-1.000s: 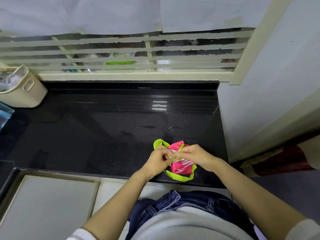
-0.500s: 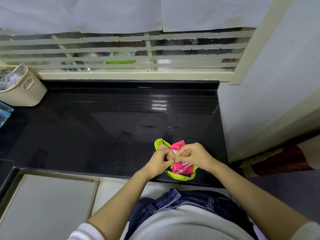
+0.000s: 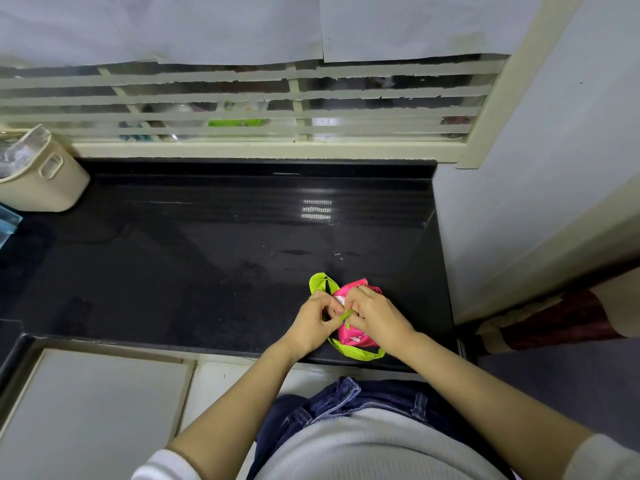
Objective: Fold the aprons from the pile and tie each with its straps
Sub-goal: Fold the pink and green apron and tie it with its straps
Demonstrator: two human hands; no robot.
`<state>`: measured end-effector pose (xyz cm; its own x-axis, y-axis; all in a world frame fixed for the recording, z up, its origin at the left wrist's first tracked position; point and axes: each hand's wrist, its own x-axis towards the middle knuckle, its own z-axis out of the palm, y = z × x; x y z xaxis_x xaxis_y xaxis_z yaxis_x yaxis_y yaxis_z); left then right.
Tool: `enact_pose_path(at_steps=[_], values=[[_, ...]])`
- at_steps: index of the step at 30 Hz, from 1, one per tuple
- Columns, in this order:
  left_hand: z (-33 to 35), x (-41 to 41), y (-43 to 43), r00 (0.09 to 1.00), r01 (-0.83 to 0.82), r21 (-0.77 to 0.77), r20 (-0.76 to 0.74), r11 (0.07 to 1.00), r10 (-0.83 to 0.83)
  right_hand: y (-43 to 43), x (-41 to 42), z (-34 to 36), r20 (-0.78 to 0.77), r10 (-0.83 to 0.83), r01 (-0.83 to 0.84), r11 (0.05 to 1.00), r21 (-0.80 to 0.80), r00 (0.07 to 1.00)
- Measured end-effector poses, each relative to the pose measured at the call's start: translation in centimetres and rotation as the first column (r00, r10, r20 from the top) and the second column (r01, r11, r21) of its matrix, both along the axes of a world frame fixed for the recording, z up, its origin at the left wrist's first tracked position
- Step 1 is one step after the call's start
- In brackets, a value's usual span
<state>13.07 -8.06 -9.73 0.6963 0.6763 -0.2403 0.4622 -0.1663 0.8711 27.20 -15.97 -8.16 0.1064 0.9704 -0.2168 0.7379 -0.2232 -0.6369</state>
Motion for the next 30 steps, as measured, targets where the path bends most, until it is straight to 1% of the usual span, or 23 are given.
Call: enact_pose_path(at_steps=[4,8,11,16,19,23,27,30], values=[[0.4,-0.1,0.3,1.000,-0.002,-0.075,0.007,0.997,0.003,-0.3,0.4,0.1,-0.065,-0.039,0.041,0.999,0.018,0.997],[0.5,-0.1,0.7,0.999,0.048,-0.072,0.005,0.996,-0.047,-0.9,0.4,0.2,-0.135,-0.064,0.071,0.996,0.053,0.989],[0.7,0.0,0.8,0.997,0.072,-0.110,-0.017,0.991,-0.074,-1.2,0.6,0.0,-0.140,-0.076,0.086,0.994,0.067,0.987],[1.2,0.5,1.2,0.983,0.172,-0.124,-0.049,0.977,-0.179,-1.3,0.5,-0.3,-0.158,-0.096,0.109,0.991,0.077,0.983],[1.1,0.7,1.4,0.977,0.189,-0.128,-0.073,0.973,-0.200,-1.2,0.6,-0.1,-0.176,-0.102,0.117,0.990,0.075,0.979],[1.0,0.9,1.3,0.970,0.188,-0.096,-0.138,0.977,-0.201,-1.0,0.8,0.1,-0.164,-0.096,0.107,0.992,0.060,0.982],[1.0,0.8,1.3,0.946,0.244,-0.046,-0.207,0.969,-0.248,-0.9,0.7,0.1,-0.105,-0.046,0.053,0.996,0.070,0.993],[0.8,0.3,1.1,0.939,0.260,-0.015,-0.231,0.966,-0.256,-1.0,1.1,0.1,-0.073,-0.081,0.084,0.996,0.043,0.994]])
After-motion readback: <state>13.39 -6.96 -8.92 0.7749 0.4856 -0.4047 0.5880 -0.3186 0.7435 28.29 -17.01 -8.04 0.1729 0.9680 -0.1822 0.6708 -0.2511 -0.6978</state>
